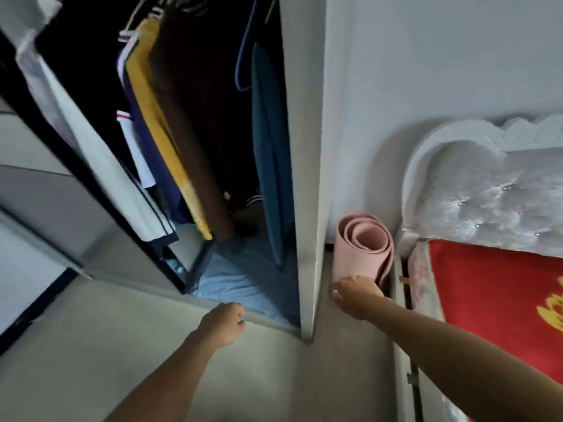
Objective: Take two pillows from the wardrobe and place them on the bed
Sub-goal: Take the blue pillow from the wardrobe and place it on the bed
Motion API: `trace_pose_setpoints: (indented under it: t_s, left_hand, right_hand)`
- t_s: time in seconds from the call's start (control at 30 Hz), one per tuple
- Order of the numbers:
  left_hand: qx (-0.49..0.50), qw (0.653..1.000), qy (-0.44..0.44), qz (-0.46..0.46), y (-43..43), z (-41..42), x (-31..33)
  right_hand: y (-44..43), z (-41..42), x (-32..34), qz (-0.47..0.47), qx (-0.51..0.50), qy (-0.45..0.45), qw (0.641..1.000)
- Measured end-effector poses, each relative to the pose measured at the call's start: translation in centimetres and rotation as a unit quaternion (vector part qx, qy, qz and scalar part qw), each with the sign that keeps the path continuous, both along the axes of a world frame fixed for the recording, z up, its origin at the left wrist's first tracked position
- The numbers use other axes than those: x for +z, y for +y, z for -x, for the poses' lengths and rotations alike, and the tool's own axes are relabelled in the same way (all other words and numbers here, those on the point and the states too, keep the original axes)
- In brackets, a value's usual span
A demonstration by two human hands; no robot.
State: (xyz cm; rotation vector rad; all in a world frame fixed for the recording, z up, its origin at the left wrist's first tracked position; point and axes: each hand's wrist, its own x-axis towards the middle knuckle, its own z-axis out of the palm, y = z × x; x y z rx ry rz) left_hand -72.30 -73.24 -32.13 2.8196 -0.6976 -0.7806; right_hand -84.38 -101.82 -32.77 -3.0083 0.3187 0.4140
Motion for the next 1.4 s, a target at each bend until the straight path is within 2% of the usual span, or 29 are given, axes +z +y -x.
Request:
trace_pose_setpoints:
  t_s: [0.17, 0.33, 0.47, 0.7, 1.03, 1.2, 1.4]
  left_hand:
    - [0.061, 0.998, 0.01, -0.013, 11.5, -4.6, -0.7]
    - [0.07, 0.997, 0.02, -0.028, 19.9, -11.4, -1.2]
    - [0.049, 0.997, 0.036, -0.044, 23.0, -16.5, -1.9]
    - [-0.01, 0.996, 0.071, -0.05, 21.5, -24.1, -5.6]
    - [-0.122, 0.983, 0.102, -0.089, 17.7, -34.8, -15.6]
    - [-0.194, 0.967, 0.126, -0.11, 16.1, -39.0, -23.6]
    - [-0.233, 0.964, 0.093, -0.09, 14.5, -43.7, -36.2]
  right_hand:
    - [11.1, -8.7, -2.0, 0.002, 0.068, 0.015, 0.998]
    - [20.2, -16.3, -4.2, -0.015, 0.051, 0.044, 0.998]
    - [24.5, -20.4, -5.5, -0.028, 0.028, 0.053, 0.998]
    - [24.5, -24.3, -9.7, -0.048, -0.04, 0.095, 0.994]
    - [23.4, -30.6, -18.8, -0.077, -0.185, 0.124, 0.972]
    - [24.1, -32.9, -26.0, -0.079, -0.261, 0.109, 0.956]
    - [24.8, -35.7, -39.1, -0.092, -0.331, 0.106, 0.933]
